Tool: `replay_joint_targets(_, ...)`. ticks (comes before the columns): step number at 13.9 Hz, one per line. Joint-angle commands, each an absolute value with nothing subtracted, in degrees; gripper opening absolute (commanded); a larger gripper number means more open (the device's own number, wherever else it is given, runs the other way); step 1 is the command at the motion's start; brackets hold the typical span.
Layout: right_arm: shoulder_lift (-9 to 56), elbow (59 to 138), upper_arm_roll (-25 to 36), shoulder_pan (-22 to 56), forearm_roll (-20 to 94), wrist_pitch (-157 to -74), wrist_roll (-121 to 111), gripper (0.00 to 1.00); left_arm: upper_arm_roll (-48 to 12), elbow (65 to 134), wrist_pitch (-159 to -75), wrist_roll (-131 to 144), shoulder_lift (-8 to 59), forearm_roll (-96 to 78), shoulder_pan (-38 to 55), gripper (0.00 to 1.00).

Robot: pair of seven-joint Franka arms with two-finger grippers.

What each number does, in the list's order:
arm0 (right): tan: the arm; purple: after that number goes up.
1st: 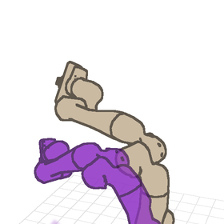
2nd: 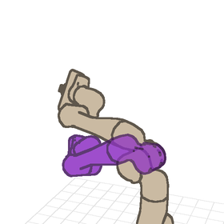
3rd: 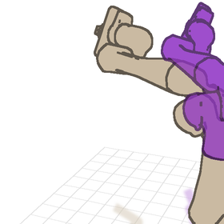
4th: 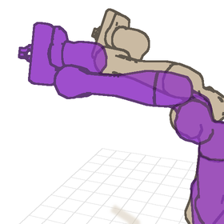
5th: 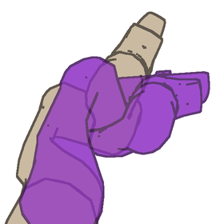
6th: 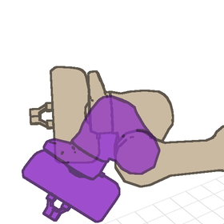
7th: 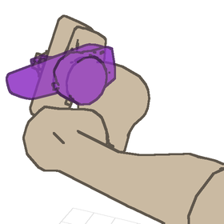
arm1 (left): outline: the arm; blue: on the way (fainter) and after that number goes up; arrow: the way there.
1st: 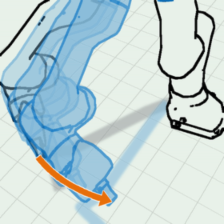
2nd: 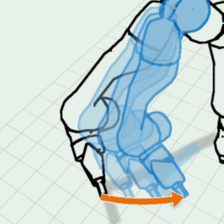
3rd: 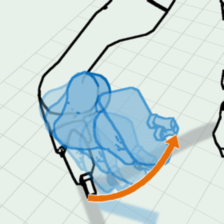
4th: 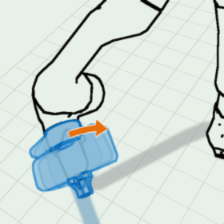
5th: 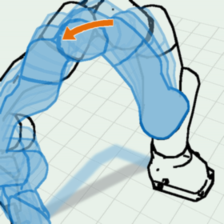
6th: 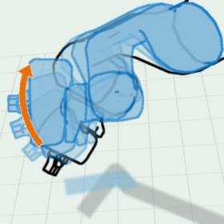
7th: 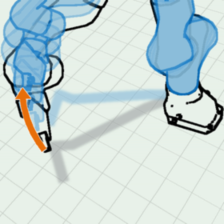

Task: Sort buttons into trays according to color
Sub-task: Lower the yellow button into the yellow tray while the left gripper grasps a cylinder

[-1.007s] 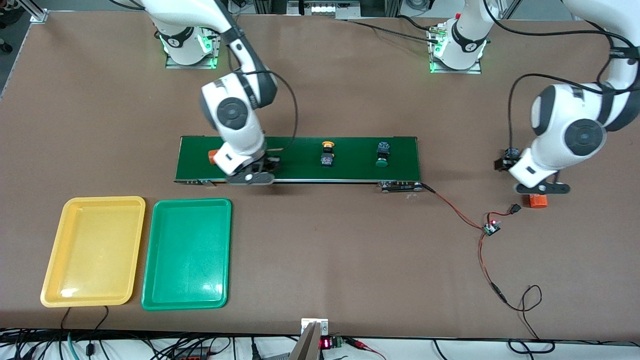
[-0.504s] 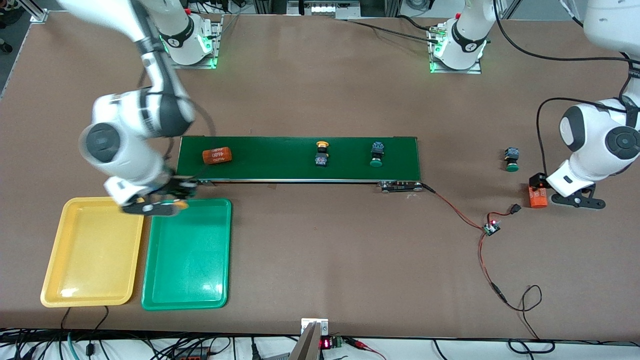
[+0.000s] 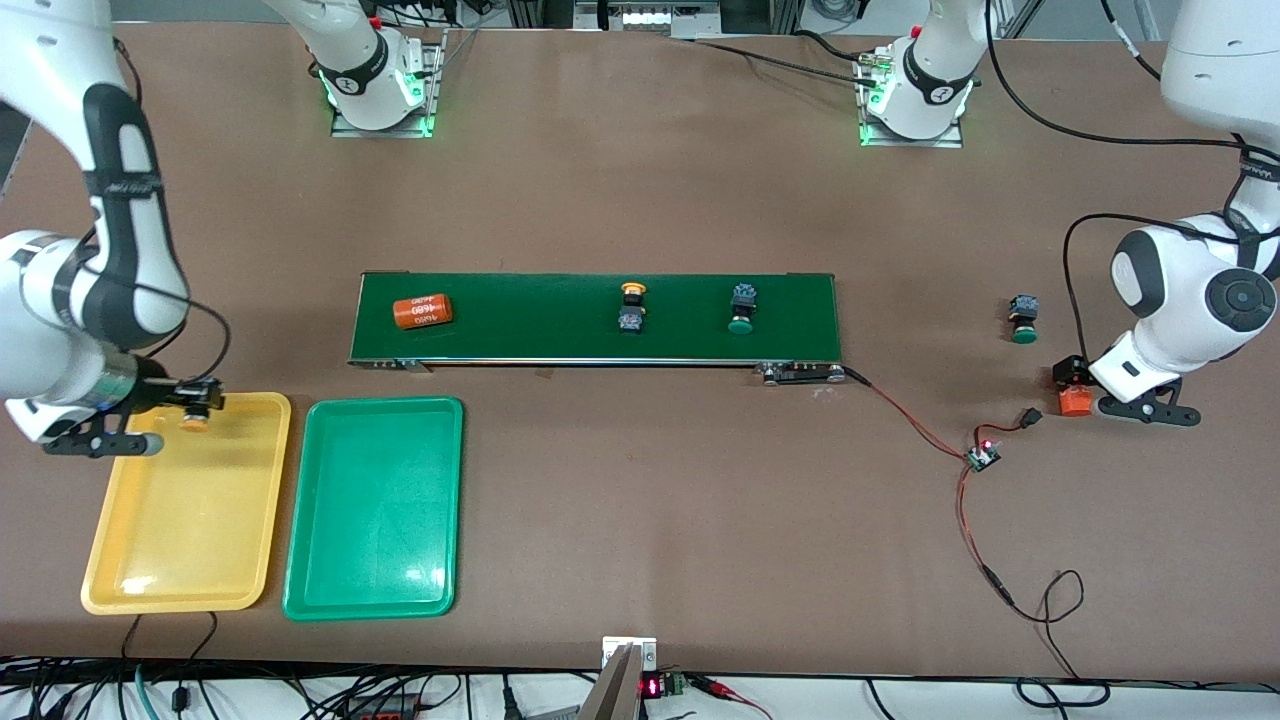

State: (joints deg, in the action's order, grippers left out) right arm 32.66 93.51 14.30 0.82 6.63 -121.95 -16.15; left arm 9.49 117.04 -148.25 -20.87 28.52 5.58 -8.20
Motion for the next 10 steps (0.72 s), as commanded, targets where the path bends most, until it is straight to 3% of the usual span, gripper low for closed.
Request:
replay_joint_targets(1,39.97,85.18,13.18,-1.84,7.56,-124.43,-21.25,0.06,9.23,116.1,-148.71,-24.78,31.11,1.24,-8.61,0.97)
replay_joint_targets(4,42.79,84.99,13.1,-3.07,7.56,-131.03,-23.38,0.07,9.32,116.46,-148.01,-24.7,30.76,0.97,-8.61,0.5)
replay_joint_targets(5,43.67,84.99,13.01,-3.6,7.56,-132.78,-23.81,0.07,9.32,116.37,-147.83,-24.61,30.59,0.97,-8.61,0.44)
replay_joint_targets(6,44.46,84.99,13.01,-3.78,7.56,-134.54,-24.51,0.09,9.06,116.37,-146.7,-24.7,29.98,1.05,-8.53,0.29)
replay_joint_targets(7,45.08,84.99,13.01,-3.78,7.56,-135.69,-24.52,0.17,8.62,116.19,-143.64,-24.7,28.84,0.97,-8.53,0.26)
replay_joint_targets(9,45.44,85.17,12.92,-3.87,7.73,-136.05,-24.52,0.62,5.56,115.32,-134.7,-24.61,25.16,1.05,-8.53,0.24)
replay_joint_targets(10,45.35,85.51,12.92,-3.78,7.82,-136.05,-24.61,0.74,4.49,114.7,-131.08,-24.52,23.57,0.97,-8.53,0.24)
